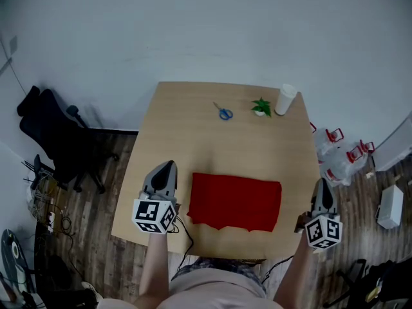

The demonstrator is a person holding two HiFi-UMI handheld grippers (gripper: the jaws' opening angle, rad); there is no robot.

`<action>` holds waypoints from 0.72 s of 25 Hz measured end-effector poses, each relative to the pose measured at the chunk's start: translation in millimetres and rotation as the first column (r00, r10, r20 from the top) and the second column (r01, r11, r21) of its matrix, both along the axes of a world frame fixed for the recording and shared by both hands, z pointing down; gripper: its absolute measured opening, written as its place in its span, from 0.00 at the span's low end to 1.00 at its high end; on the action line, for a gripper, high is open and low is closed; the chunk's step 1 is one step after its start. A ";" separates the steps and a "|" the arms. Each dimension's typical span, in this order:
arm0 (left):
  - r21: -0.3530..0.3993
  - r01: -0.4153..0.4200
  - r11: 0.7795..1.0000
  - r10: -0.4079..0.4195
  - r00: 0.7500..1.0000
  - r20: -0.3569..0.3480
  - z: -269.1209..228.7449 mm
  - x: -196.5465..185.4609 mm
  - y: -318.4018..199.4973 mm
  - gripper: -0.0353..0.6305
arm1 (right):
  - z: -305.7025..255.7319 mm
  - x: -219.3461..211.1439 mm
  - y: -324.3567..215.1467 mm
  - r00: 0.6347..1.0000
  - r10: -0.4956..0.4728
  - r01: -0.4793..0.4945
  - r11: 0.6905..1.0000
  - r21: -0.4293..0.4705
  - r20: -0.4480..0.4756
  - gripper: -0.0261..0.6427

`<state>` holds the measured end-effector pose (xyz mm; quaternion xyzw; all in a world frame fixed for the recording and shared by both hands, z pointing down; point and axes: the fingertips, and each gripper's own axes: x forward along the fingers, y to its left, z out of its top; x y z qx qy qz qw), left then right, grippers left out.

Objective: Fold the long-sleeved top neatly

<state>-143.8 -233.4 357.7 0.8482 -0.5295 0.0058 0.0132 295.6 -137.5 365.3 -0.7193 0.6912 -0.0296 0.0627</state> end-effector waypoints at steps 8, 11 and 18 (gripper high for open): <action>-0.003 0.004 1.000 -0.004 1.000 -0.012 -3.3 -0.2 -0.4 0.06 | 1.5 0.8 1.9 1.000 0.004 -0.004 1.000 -0.014 -0.015 0.05; -0.006 0.004 1.000 -0.004 1.000 -0.018 -3.6 0.9 -0.3 0.06 | 1.4 -1.2 2.6 0.999 -0.004 0.004 1.000 -0.022 -0.032 0.05; -0.014 0.000 1.000 0.000 1.000 -0.026 -1.4 4.5 1.5 0.06 | 2.3 -4.8 4.0 0.999 -0.016 0.015 0.999 -0.032 -0.046 0.05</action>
